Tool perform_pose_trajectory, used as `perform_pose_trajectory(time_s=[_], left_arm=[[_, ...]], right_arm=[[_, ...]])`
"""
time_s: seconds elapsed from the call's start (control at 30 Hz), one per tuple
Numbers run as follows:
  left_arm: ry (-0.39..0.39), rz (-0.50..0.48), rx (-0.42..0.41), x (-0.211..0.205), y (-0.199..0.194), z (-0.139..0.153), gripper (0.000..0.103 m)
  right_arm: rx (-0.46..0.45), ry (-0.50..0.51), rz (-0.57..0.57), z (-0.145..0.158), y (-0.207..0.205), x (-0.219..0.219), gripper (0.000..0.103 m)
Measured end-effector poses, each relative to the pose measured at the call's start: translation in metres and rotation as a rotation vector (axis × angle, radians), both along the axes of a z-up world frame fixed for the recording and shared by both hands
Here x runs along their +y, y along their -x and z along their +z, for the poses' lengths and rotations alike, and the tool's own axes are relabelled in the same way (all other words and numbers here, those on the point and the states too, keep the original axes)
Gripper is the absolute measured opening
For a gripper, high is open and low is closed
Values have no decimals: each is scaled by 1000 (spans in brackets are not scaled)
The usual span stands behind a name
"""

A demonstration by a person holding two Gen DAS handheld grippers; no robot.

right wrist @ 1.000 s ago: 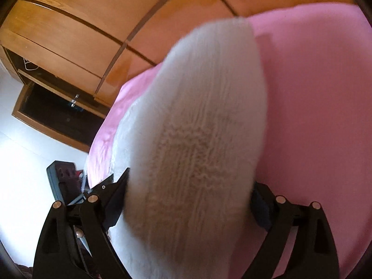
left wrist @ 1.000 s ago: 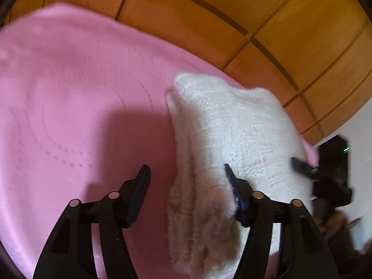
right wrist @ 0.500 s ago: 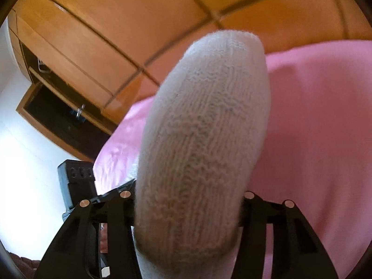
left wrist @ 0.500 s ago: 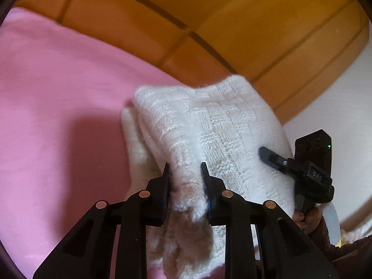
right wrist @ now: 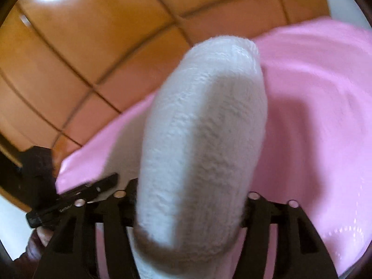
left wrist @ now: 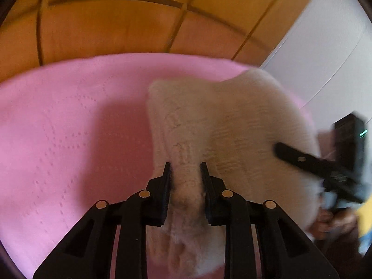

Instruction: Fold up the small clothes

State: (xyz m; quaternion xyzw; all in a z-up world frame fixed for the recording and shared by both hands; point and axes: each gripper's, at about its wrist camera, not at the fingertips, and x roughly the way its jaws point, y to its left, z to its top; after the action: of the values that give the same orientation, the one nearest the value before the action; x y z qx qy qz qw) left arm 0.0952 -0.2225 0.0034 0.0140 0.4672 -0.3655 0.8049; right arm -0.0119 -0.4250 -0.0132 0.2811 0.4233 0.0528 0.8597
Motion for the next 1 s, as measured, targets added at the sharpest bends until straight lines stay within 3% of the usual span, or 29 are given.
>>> perform_pose_trajectory(time_s=[0.07, 0.17, 0.3, 0.37, 0.4, 0.53, 0.67, 0.7, 0.8, 0.97, 1.0], left_arm=[[-65, 6, -90, -13, 8, -2, 23], [-100, 28, -150, -17, 12, 3, 23], [-121, 54, -181, -15, 11, 2, 23], [-129, 72, -185, -11, 19, -1, 23], [-138, 81, -191, -12, 18, -2, 23], [-165, 98, -214, -7, 29, -4, 25], [-161, 119, -206, -3, 33, -3, 25], [-156, 123, -198, -1, 34, -1, 28], [-155, 187, -201, 12, 38, 8, 55], [-101, 250, -193, 39, 52, 25, 56], [-103, 258, -202, 42, 56, 27, 63]], right_arm=[[32, 20, -41, -11, 10, -5, 76], [-31, 140, -91, 9, 33, -8, 82], [-106, 279, -79, 51, 52, 6, 60], [-113, 359, -49, 56, 52, 19, 56], [-100, 365, -41, 54, 44, 26, 48], [22, 437, -38, 21, 20, 39, 47], [37, 443, -80, 8, 16, 39, 48], [39, 449, -88, 13, 18, 40, 49], [19, 481, -92, 23, 27, 52, 62], [15, 427, -135, 32, 46, 62, 71], [16, 416, -145, 34, 51, 63, 71]])
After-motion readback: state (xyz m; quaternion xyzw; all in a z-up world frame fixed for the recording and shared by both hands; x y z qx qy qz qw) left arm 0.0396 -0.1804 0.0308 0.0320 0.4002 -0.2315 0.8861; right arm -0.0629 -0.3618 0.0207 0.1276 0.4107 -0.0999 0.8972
